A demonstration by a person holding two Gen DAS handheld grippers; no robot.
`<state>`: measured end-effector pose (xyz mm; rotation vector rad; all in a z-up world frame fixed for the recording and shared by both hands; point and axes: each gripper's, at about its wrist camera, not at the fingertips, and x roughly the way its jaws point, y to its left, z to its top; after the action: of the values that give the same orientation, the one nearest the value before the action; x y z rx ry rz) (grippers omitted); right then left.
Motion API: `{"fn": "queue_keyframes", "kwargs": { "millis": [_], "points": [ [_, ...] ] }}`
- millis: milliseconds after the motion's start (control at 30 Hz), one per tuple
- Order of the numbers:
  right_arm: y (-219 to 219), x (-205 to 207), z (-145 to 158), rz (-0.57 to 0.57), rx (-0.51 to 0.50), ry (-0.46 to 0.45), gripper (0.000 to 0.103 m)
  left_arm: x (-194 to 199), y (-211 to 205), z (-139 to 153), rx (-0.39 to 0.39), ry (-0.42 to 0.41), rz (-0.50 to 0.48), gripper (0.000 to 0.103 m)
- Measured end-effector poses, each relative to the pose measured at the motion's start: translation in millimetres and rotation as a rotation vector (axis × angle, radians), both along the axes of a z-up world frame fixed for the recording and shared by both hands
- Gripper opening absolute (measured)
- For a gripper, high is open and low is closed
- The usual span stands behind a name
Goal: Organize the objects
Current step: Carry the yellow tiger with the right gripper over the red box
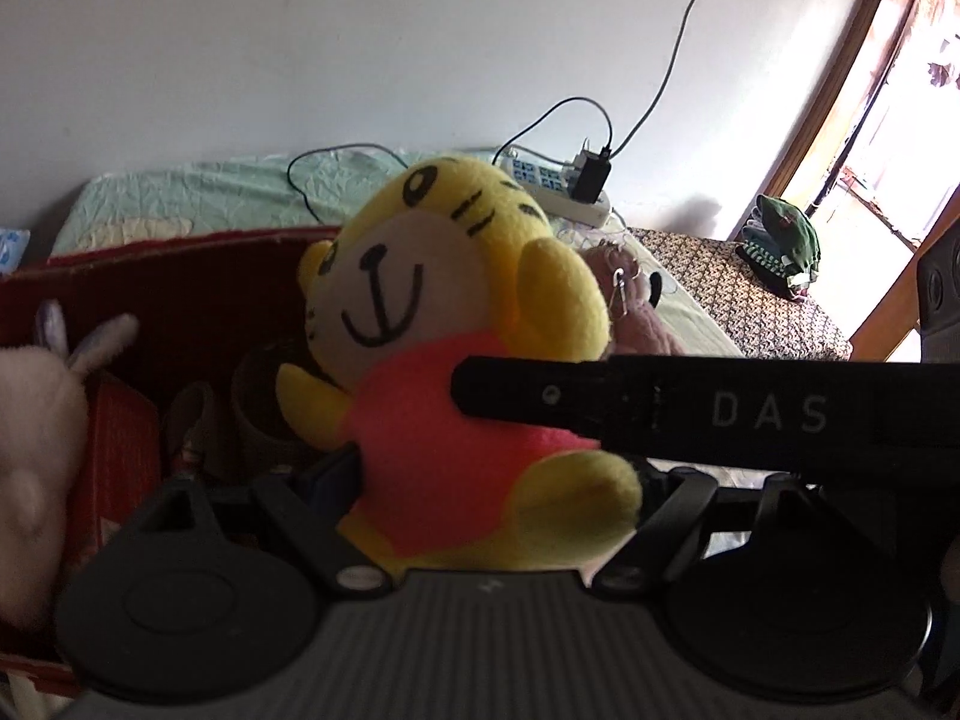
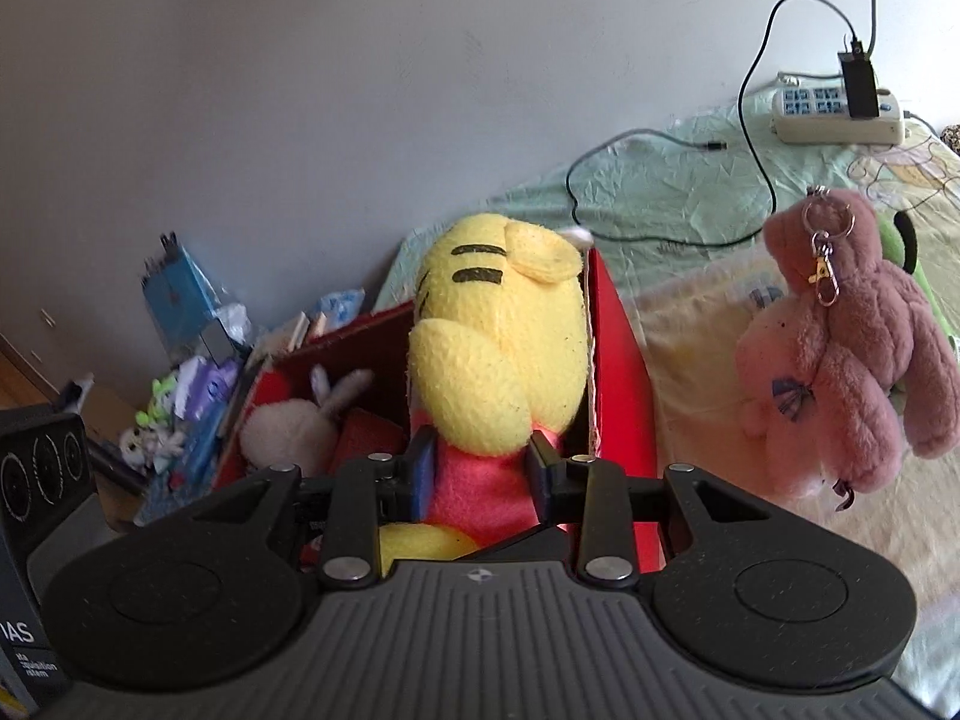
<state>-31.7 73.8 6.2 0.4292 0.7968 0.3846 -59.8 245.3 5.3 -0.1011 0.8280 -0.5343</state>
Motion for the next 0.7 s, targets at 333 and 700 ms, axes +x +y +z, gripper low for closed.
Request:
{"fn": "queue_keyframes", "kwargs": {
  "millis": [333,700],
  "points": [
    [6.5,5.7,-10.1,-0.017,-0.014,0.039,0.035,14.3,5.6,-21.5,-0.011,0.066,0.011,0.082],
    [-4.6,-6.5,-6.9,-0.041,0.031,-0.028,0.046,17.1,-3.1,-20.3,0.06,0.068,0.007,0.087]
  ]
}}
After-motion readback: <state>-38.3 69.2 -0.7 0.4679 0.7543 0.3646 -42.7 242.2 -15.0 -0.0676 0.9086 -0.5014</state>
